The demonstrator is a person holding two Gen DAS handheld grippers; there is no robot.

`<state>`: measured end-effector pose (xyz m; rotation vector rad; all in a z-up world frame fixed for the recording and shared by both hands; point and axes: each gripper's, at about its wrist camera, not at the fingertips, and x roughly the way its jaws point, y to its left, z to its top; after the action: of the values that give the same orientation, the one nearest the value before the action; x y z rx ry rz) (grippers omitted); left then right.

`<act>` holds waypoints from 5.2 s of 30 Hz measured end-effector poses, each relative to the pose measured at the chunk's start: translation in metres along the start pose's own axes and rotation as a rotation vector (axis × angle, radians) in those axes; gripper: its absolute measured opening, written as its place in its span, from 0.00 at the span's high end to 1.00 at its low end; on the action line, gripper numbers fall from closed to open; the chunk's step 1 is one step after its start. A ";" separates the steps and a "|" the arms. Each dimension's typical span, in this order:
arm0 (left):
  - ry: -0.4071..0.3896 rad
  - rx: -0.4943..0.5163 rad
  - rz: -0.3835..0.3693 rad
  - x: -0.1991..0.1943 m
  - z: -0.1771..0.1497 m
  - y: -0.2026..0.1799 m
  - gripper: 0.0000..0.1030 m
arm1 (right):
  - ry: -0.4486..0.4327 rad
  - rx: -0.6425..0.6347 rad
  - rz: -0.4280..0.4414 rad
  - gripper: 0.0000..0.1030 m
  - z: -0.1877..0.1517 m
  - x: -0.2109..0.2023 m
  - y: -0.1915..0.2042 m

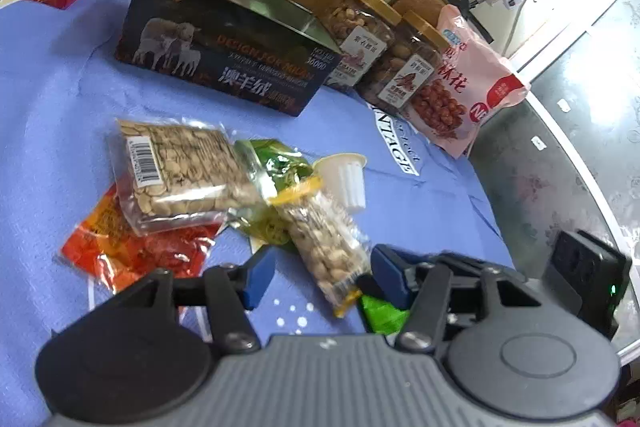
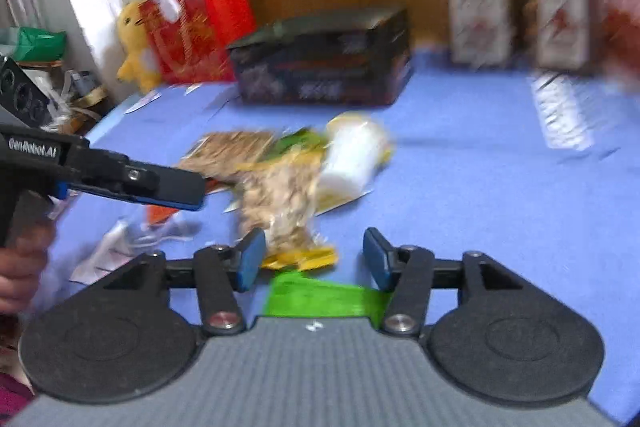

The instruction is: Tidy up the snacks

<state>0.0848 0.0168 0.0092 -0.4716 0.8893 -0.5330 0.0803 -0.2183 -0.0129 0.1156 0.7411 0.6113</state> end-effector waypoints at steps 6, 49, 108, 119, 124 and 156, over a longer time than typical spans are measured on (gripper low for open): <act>-0.049 -0.008 0.038 -0.026 -0.002 0.012 0.47 | 0.013 -0.168 0.151 0.47 -0.002 0.003 0.054; -0.019 0.006 0.048 -0.032 -0.025 0.015 0.64 | 0.015 -0.365 0.015 0.79 -0.011 0.002 0.072; -0.159 -0.224 0.115 -0.043 0.014 0.106 0.73 | 0.147 0.039 0.264 0.44 0.068 0.057 0.027; -0.182 -0.132 0.147 -0.050 0.008 0.087 0.77 | 0.101 0.055 0.239 0.75 0.059 0.045 0.042; -0.222 -0.120 0.126 -0.063 0.019 0.080 0.77 | 0.032 0.012 0.202 0.85 0.066 0.037 0.052; -0.239 0.073 0.218 -0.047 0.076 0.028 0.56 | -0.037 0.071 0.026 0.74 0.135 0.047 -0.028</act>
<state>0.1293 0.0797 0.0619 -0.3582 0.6798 -0.3009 0.2105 -0.2001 0.0503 0.2016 0.7270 0.6066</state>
